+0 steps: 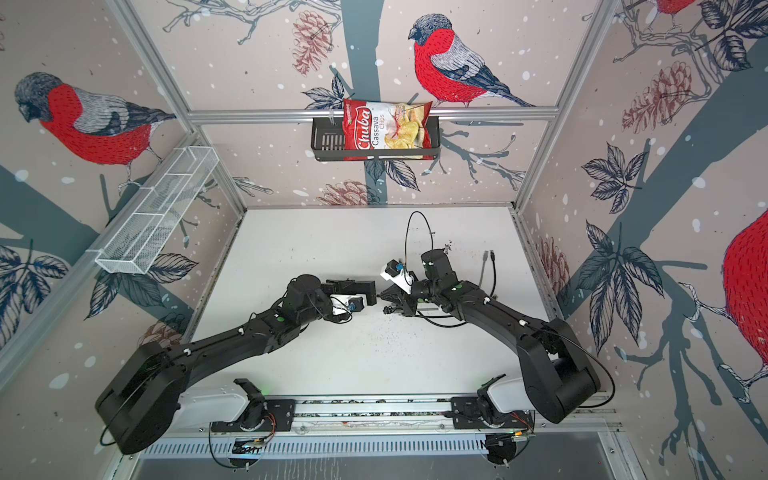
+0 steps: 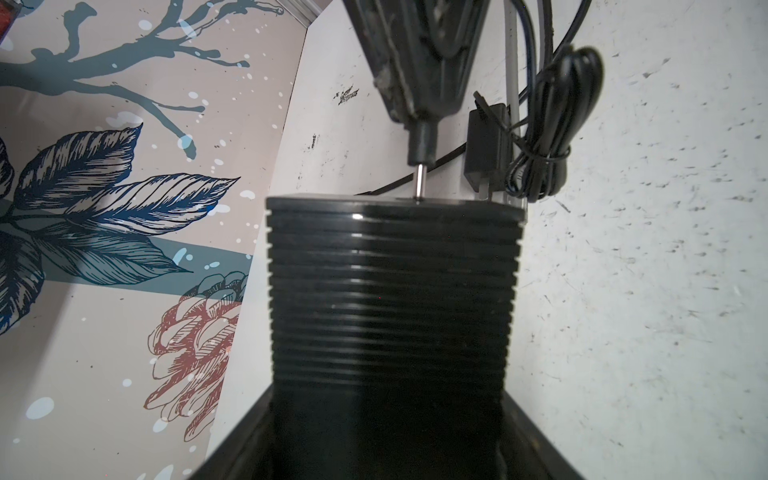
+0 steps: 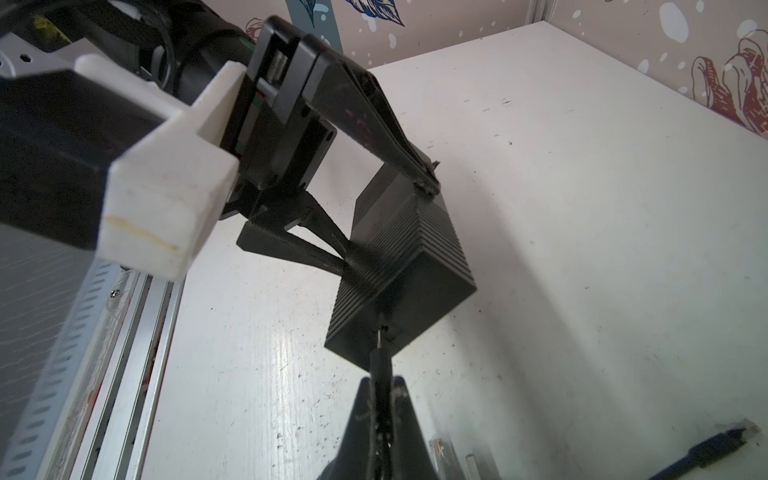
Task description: Insert the plug into the switch port
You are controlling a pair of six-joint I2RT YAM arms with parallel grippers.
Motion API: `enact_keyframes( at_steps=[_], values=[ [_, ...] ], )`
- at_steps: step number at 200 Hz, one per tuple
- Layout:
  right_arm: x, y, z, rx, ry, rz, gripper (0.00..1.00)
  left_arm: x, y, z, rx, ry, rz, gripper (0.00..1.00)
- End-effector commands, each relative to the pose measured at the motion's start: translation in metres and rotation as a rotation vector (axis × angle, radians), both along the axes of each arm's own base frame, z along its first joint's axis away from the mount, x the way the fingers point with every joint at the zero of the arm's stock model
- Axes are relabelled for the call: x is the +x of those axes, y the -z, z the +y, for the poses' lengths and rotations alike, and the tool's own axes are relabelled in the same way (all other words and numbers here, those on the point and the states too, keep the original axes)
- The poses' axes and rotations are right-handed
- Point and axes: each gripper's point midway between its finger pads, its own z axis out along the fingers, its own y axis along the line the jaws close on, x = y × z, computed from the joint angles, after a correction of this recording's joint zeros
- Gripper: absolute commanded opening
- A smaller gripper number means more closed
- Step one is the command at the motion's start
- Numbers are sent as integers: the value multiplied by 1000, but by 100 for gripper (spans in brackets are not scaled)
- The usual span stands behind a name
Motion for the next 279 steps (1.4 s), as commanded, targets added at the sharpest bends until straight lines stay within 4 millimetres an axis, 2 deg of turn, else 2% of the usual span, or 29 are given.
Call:
enact_keyframes(
  at_steps=[1,77,279],
  values=[
    [4,-8,3,16,2,-25,0,-2,-17,-11,-57,50,-39,0],
    [2,-7,6,5,-15,-20,0,-3,-19,-12,-67,59,-46,0],
    [-4,-5,35,7,-105,-5,0,-18,-70,-38,-259,192,-161,0]
  ],
)
